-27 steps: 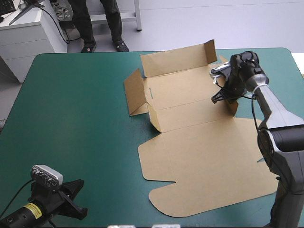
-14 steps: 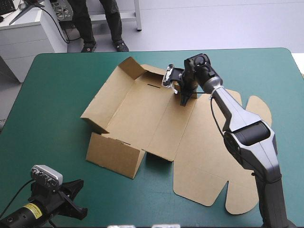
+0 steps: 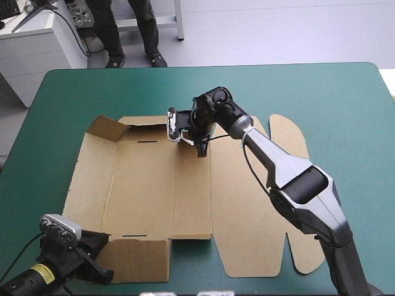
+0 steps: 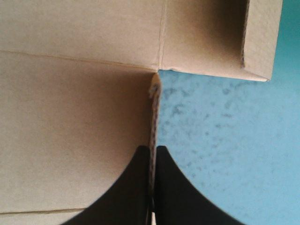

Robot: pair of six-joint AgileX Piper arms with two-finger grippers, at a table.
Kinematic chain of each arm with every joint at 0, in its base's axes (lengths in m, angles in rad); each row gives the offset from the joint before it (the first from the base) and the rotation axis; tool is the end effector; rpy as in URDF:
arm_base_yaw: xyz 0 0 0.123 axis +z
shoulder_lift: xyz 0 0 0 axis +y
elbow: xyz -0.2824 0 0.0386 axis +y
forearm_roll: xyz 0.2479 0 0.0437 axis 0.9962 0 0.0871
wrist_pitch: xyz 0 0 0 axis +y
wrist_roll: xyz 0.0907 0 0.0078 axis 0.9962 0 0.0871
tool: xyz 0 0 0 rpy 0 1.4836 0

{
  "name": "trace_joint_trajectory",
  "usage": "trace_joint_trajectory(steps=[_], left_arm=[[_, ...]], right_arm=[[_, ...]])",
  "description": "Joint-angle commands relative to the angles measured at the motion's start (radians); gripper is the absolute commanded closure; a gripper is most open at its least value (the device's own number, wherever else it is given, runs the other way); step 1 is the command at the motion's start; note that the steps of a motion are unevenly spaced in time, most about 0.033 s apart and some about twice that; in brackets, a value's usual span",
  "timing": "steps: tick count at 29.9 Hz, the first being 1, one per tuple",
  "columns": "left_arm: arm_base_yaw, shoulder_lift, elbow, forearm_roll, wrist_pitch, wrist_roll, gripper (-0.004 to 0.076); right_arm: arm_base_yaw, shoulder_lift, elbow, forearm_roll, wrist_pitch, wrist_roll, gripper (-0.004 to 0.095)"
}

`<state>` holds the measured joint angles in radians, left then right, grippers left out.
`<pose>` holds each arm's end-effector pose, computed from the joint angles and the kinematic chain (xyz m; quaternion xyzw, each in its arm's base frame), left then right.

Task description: Fold the box

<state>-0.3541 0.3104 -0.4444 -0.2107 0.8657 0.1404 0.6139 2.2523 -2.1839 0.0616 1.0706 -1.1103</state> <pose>0.0466 -0.0327 0.2691 0.1933 0.8688 -0.1489 0.4309 0.4085 0.2939 0.2657 -0.7287 0.6343 -0.0340 0.2560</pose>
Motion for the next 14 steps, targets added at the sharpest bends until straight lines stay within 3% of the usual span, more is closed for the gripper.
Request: trace_joint_trajectory(steps=[1,4,8,14], left_arm=[[-0.003,0.012,-0.033,-0.024,-0.056,-0.005,0.0732],[-0.003,0.012,-0.033,-0.024,-0.056,-0.005,0.0732],[-0.003,0.012,-0.033,-0.024,-0.056,-0.005,0.0732],[-0.003,0.012,-0.033,-0.024,-0.056,-0.005,0.0732]], right_arm=[[0.011,-0.065,-0.033,0.028,-0.020,-0.020,0.0927],[0.013,-0.065,-0.033,0.028,-0.020,-0.007,0.0927],[0.013,-0.065,-0.033,-0.032,-0.020,0.115,0.0927],[0.013,-0.065,-0.033,-0.045,-0.019,0.126,0.0927]])
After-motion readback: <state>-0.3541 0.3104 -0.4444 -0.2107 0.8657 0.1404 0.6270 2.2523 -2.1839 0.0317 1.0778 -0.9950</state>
